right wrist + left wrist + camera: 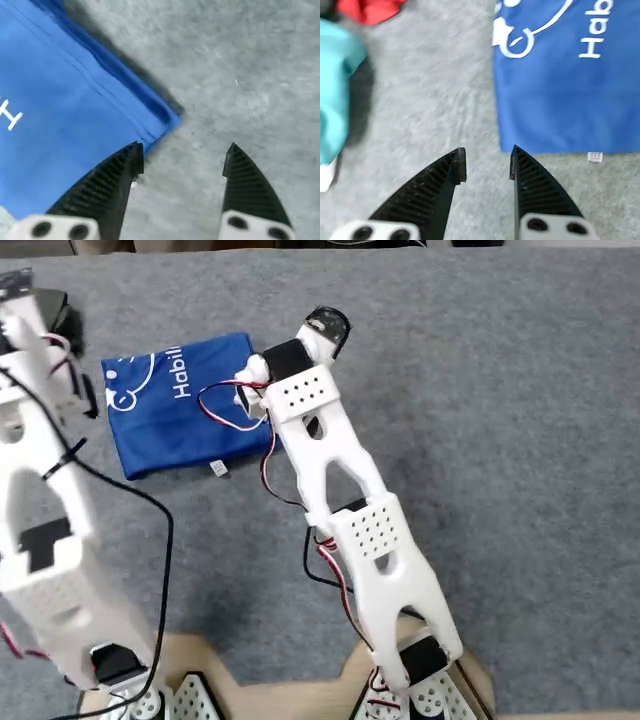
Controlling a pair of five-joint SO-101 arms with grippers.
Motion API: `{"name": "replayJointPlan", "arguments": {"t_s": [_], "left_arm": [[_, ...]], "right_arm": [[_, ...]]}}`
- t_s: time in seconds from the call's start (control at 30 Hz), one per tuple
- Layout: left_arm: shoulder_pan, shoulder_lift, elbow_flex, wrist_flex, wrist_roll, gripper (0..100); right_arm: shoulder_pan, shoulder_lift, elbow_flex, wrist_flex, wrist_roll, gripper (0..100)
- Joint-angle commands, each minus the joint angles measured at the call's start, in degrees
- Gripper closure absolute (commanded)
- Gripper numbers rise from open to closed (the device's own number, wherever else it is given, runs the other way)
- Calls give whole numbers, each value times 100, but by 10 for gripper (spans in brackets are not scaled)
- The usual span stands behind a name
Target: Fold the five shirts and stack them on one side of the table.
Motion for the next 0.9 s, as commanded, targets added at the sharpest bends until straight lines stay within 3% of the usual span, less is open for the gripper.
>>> {"name": "replayJointPlan", "arguments": {"t_s": [0.0, 0.27, 0.87], "left_arm": [[-325, -752, 378, 62, 70, 846], [-703, -1402, 1363, 62, 62, 846], [-738, -1763, 2075, 53, 70, 846]], "right_arm": [[-198, -400, 31, -527, -255, 727], [-576, 453, -13, -1495, -818, 727], [-549, 1182, -13, -2110, -1213, 727]]}}
